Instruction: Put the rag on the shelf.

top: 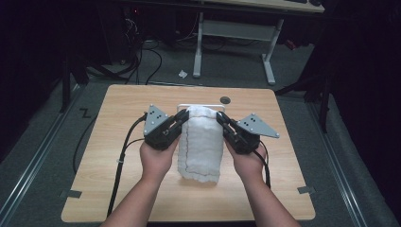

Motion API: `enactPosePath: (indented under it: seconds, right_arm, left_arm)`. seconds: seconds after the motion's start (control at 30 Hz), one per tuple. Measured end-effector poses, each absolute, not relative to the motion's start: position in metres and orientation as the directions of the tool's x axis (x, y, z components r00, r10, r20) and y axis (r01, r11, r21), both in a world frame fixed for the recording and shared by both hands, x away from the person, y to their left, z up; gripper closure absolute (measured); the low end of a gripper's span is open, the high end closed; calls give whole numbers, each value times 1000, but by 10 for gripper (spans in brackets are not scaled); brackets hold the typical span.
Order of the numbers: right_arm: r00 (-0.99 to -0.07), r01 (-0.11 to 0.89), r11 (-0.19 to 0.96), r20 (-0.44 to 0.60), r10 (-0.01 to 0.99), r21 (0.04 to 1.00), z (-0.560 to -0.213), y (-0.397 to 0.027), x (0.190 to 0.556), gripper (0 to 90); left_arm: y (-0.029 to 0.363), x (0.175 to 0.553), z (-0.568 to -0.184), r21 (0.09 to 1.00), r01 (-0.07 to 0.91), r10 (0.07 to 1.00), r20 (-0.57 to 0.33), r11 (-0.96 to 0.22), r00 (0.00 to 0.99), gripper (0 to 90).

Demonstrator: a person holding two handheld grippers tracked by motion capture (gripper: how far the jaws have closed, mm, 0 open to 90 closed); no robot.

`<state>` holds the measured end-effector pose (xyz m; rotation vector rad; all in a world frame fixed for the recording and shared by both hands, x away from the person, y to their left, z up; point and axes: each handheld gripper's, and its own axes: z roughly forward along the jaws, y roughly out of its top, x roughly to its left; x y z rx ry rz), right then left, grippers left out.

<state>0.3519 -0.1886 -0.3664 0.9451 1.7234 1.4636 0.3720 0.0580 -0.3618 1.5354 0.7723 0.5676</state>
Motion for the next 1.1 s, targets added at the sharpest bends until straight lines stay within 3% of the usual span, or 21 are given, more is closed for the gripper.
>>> enactPosePath:
  seconds: [0.53,0.93,1.1]
  right_arm:
    - [-493,70,83,-38,869,994,-337,-202,359,860]
    - [-463,91,48,-1,886,995,-317,-213,397,860]
    - [-459,114,30,26,888,993,-315,-211,418,861]
  left_arm:
    - [45,383,-335,994,96,744,-27,-50,667,843]
    - [32,421,-316,988,80,765,48,-129,642,841]
    - [35,441,-311,989,96,775,26,-112,631,841]
